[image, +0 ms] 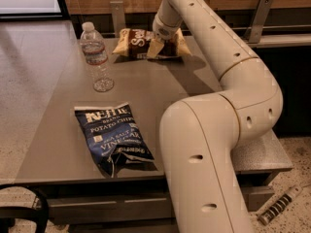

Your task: Pick brown chip bag

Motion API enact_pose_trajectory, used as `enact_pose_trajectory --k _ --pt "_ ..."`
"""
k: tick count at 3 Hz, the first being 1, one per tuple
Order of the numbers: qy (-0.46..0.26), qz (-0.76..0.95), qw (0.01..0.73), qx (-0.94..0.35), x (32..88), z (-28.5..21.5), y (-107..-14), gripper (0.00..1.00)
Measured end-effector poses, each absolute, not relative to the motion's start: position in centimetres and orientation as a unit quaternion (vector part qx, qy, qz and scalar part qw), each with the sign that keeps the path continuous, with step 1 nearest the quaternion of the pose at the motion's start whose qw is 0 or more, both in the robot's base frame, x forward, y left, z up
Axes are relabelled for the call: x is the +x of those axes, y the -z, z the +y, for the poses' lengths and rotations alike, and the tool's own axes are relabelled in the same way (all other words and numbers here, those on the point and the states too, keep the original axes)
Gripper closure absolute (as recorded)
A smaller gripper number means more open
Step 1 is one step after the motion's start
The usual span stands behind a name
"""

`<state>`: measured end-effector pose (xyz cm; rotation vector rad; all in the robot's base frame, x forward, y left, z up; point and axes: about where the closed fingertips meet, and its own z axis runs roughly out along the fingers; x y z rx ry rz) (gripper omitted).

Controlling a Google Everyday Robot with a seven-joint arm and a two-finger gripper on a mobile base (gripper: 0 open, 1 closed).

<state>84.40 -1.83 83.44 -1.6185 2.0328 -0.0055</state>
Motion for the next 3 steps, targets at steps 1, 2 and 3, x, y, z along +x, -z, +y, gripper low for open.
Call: enact_pose_trajectory --k 1,2,3 --pt "0.002 0.754 0.268 -0.6 84.4 -1.8 -83.4 1.0" --pt "0.02 0.758 0.262 -0.597 84.4 -1.9 -84.3 1.0" --pt "0.044 0.761 0.261 -0.592 84.4 -2.4 -86.2 1.0"
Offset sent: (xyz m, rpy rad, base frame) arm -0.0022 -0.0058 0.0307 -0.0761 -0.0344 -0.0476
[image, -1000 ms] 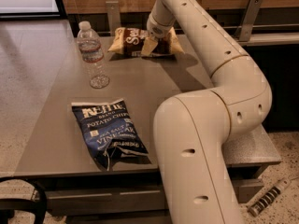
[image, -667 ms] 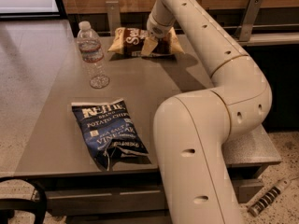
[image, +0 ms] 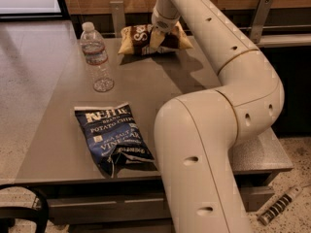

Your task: Pick brown chip bag

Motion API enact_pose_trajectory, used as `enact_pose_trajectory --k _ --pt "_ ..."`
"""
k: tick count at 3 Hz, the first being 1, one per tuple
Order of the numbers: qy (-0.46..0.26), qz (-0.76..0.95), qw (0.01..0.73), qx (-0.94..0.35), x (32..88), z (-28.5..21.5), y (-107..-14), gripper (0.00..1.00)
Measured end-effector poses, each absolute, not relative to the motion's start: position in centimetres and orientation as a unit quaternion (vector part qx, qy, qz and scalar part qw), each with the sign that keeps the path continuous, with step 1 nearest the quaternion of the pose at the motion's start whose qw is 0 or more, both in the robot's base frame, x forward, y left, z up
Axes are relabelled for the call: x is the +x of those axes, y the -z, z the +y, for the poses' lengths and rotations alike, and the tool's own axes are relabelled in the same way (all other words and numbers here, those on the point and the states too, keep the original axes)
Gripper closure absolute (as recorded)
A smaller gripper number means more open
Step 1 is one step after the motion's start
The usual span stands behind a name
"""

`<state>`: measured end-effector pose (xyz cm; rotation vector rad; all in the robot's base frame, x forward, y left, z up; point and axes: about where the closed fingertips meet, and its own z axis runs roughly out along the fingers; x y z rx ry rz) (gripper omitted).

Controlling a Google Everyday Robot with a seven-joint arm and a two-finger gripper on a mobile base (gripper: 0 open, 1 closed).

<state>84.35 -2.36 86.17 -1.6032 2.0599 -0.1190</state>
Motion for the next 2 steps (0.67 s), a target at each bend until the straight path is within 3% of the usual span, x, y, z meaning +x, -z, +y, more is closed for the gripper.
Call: enact_pose_trajectory --k 2 --pt "0.075 0.755 0.285 -0.586 83.7 -3.4 -90.8 1.0"
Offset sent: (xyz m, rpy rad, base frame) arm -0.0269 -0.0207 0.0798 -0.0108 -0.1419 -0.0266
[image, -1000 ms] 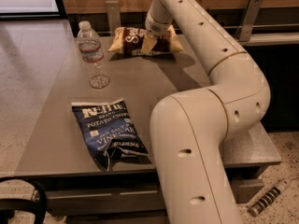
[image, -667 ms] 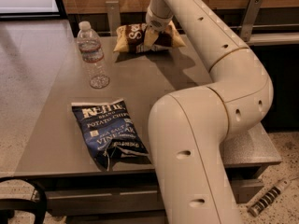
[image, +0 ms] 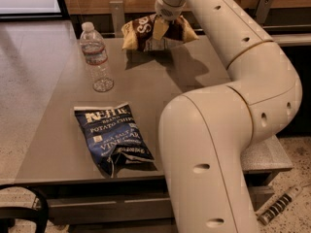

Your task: Pick brown chip bag

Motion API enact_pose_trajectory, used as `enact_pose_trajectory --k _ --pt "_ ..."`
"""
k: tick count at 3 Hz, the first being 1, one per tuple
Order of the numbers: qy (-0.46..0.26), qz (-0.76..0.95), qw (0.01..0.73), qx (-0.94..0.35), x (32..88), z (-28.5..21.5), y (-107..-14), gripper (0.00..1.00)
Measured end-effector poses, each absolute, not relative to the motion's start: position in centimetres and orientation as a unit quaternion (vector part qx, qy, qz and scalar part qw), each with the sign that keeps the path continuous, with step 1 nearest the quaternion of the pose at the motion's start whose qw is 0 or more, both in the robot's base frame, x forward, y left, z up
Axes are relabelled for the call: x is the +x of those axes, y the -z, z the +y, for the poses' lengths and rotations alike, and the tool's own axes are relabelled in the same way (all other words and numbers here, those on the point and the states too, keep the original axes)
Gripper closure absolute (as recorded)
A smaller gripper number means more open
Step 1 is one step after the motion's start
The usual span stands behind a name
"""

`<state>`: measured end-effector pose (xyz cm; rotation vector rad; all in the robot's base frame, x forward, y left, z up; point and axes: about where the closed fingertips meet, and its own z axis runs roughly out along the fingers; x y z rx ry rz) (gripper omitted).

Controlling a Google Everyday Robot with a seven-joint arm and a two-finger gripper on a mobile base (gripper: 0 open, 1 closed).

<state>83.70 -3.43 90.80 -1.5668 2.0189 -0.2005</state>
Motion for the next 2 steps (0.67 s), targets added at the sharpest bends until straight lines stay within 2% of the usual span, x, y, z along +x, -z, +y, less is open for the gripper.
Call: enact_pose_trajectory --k 2 --pt "0.098 0.738 0.32 -0.586 82.1 -4.0 -95.5 1.0"
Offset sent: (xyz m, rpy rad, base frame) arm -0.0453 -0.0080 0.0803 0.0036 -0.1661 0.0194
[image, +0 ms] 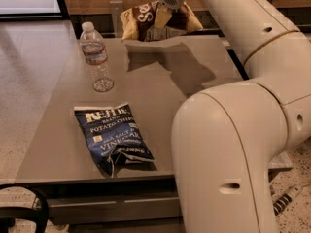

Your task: Pick brown chip bag

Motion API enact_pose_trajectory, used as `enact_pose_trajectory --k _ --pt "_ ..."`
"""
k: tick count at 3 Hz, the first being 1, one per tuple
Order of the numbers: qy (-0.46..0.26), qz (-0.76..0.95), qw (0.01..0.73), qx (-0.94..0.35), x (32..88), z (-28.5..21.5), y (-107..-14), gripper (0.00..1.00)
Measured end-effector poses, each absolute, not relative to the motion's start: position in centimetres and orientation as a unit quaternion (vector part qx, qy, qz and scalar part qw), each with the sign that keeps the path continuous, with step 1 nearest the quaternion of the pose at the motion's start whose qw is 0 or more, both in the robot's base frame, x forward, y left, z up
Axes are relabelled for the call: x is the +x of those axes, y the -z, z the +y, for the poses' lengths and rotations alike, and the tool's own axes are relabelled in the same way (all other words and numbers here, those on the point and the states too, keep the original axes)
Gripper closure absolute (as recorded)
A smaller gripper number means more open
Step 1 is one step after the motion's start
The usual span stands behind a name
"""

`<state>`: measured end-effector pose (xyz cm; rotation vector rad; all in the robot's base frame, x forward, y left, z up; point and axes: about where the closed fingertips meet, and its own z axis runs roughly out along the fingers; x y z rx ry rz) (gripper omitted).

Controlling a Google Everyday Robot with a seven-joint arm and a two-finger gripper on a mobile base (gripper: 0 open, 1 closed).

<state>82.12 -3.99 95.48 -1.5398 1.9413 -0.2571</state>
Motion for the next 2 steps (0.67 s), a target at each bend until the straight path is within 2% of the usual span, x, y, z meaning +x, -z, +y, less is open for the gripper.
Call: enact_pose_trajectory --k 2 --pt "0.12 0.708 0.361 -0.595 80.5 -3.7 -100.1 1.0"
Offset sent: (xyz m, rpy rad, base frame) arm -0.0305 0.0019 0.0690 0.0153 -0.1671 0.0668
